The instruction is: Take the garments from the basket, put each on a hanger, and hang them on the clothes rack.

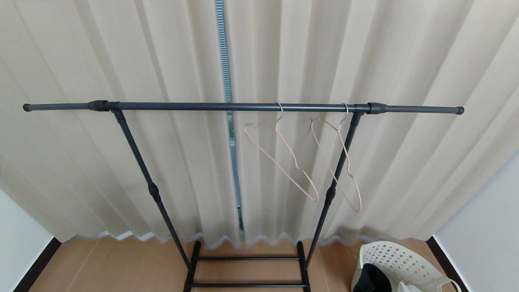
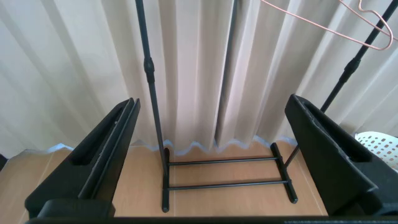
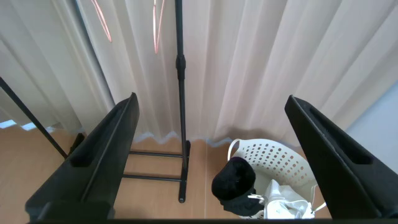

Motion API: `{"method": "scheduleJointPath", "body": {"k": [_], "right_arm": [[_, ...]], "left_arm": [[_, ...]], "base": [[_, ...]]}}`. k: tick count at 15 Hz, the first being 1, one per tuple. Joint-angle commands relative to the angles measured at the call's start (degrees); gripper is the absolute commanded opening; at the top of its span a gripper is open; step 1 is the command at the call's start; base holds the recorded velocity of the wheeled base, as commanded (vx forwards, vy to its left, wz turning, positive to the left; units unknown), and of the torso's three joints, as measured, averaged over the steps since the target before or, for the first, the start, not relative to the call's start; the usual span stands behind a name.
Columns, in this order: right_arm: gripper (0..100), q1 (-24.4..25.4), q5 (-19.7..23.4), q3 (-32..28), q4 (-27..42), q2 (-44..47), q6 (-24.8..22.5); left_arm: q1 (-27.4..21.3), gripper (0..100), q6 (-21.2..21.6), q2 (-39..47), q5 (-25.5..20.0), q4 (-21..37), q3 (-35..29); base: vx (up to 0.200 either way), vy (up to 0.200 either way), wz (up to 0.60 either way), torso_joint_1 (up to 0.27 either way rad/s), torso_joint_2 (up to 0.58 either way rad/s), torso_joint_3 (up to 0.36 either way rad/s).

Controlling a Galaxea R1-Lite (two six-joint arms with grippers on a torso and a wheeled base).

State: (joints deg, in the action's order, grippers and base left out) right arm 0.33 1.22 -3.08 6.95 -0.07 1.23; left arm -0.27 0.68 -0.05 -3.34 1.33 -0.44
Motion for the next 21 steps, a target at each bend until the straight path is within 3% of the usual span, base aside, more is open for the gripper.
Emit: {"method": "scheduleJointPath", "body": {"k": [1, 21], "right_arm": [[100, 0.02, 0.01, 0.01, -0.01, 0.07, -0.09], [100, 0.02, 0.19, 0.01, -0.01, 0.07, -0.35]], "left_arm": [[-0.08, 100, 0.02, 0.05, 0.0, -0.01, 0.0], [-0.08, 100, 0.02, 0.05, -0.26, 0.08, -0.09]], "base": [[0.0, 0.0, 0.0, 0.0, 0.0, 0.0], [0.0, 0.0, 0.0, 0.0, 0.0, 0.0]]}}
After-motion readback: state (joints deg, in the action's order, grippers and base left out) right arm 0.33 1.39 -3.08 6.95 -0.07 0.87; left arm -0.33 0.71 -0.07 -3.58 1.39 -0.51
